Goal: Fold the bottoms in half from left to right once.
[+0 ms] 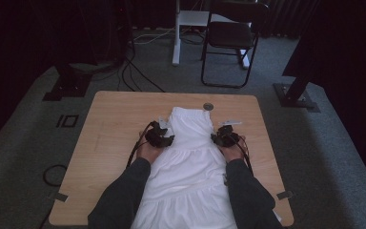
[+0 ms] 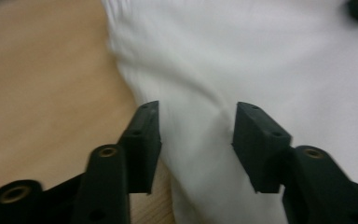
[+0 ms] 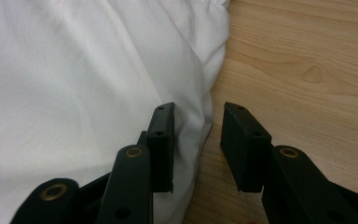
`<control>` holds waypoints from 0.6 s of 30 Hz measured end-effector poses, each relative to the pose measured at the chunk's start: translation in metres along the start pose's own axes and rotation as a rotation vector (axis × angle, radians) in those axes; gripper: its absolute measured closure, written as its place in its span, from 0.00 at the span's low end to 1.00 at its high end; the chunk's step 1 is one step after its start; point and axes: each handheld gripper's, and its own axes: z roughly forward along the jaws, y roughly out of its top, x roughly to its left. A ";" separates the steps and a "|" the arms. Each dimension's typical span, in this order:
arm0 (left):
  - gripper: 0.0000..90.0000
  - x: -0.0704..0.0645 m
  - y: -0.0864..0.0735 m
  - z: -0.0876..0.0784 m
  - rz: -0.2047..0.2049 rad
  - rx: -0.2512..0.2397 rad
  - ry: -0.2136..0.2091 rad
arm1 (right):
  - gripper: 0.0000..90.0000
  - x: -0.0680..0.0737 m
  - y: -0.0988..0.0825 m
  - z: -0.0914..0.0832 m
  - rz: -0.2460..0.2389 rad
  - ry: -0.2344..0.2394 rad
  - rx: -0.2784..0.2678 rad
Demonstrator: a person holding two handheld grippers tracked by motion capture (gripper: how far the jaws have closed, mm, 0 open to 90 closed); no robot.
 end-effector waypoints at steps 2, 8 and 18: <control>0.64 0.000 -0.005 0.005 -0.003 0.002 -0.008 | 0.70 0.000 -0.001 0.000 0.005 0.003 -0.005; 0.65 -0.004 -0.022 -0.007 -0.057 -0.024 -0.053 | 0.70 0.006 -0.007 -0.005 -0.006 0.016 -0.010; 0.65 -0.034 -0.063 -0.051 -0.052 -0.018 -0.084 | 0.68 0.030 -0.043 -0.042 -0.069 0.087 0.015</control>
